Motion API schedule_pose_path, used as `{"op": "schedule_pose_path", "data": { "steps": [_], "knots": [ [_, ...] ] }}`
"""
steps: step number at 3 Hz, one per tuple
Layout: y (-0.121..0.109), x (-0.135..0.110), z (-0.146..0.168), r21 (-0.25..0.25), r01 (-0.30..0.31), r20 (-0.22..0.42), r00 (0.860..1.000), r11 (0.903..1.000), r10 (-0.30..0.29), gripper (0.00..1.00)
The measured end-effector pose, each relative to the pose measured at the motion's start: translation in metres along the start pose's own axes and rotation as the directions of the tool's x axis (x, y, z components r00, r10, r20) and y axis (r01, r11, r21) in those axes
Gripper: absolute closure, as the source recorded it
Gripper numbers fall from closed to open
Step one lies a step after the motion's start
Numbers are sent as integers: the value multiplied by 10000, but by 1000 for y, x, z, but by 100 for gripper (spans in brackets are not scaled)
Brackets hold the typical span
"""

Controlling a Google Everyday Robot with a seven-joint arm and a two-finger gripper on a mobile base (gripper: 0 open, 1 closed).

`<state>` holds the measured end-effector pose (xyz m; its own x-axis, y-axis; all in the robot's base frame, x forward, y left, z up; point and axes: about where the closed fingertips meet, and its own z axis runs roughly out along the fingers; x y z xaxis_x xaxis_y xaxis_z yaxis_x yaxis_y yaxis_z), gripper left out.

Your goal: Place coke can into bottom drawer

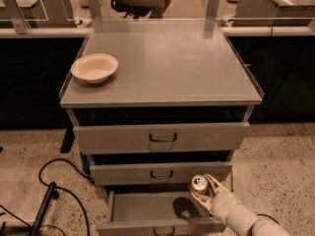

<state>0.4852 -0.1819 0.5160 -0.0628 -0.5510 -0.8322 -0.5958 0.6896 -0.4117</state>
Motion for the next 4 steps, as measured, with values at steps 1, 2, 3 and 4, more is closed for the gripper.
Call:
{"op": "schedule_pose_path", "data": {
  "steps": [1,2,3,4],
  "knots": [
    [-2,17,10,668,114,-115,9999,9977,-106,100],
    [-2,20,11,631,58,-165,9999,9980,-47,100],
    [9,60,24,166,-548,-786,9953,9984,560,100],
    [28,103,48,-193,-1466,-1232,9820,9890,1432,100]
  ]
}}
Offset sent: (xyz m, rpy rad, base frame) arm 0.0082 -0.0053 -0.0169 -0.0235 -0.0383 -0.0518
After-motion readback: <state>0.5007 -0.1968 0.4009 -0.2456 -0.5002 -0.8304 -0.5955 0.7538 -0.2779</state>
